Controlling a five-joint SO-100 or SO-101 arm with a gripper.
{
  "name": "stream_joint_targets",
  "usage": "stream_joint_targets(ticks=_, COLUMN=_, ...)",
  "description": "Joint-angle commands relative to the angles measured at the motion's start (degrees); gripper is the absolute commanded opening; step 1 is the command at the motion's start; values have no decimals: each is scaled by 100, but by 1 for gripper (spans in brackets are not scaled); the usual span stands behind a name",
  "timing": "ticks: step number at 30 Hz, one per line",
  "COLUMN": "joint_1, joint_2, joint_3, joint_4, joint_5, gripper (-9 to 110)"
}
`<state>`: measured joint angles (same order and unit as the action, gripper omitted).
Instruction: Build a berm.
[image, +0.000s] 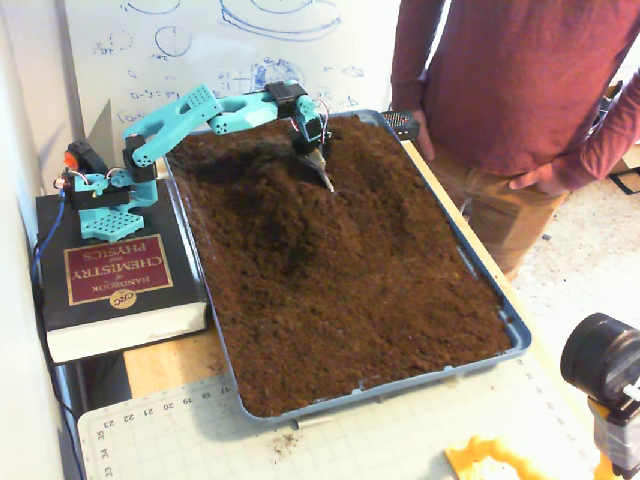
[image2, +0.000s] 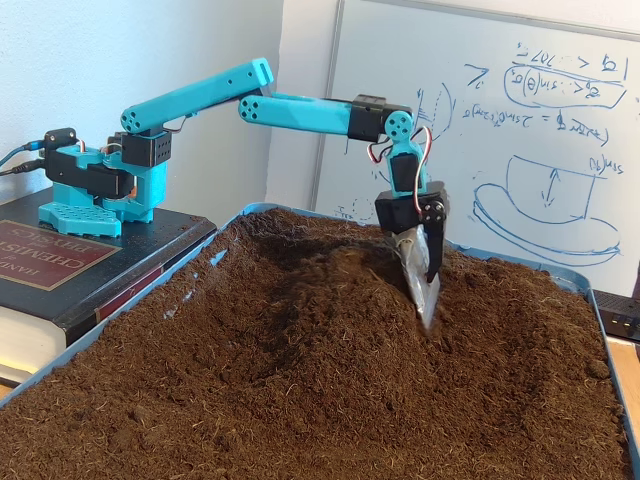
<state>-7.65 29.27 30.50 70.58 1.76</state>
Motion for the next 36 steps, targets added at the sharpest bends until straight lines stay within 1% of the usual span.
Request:
stream_joint_targets(ticks=1, joint_1=-70, joint_2=624, joint_3=26, joint_4=580, joint_5=0, gripper=1)
stream_joint_targets(ticks=6, joint_1=-53, joint_2=861, joint_3=-114, joint_4=571, joint_5=9, gripper=1)
stream_joint_targets(ticks=12, joint_1=185, joint_2=1863, joint_3=-114, joint_4=571, joint_5=26, gripper=1)
stream_joint_targets(ticks=16, joint_1=193, joint_2=2232, joint_3=-97, joint_4=562, joint_5=483, gripper=1)
stream_joint_targets(ticks=20, joint_1=-88, joint_2=1854, joint_3=-97, joint_4=378, joint_5=835, gripper=1)
stream_joint_targets(ticks=22, joint_1=-246, joint_2=1652, joint_3=-97, joint_4=-176, joint_5=949, gripper=1)
stream_joint_targets(ticks=24, joint_1=-369, joint_2=1441, joint_3=-97, joint_4=-976, joint_5=949, gripper=1)
stream_joint_targets(ticks=31, joint_1=-571, joint_2=264, joint_3=-88, joint_4=-4315, joint_5=853, gripper=0)
stream_joint_targets(ticks=34, joint_1=-677, joint_2=-308, joint_3=-44, joint_4=-5379, joint_5=853, gripper=0)
stream_joint_targets(ticks=36, joint_1=-703, joint_2=-694, joint_3=-62, joint_4=-5783, joint_5=835, gripper=0)
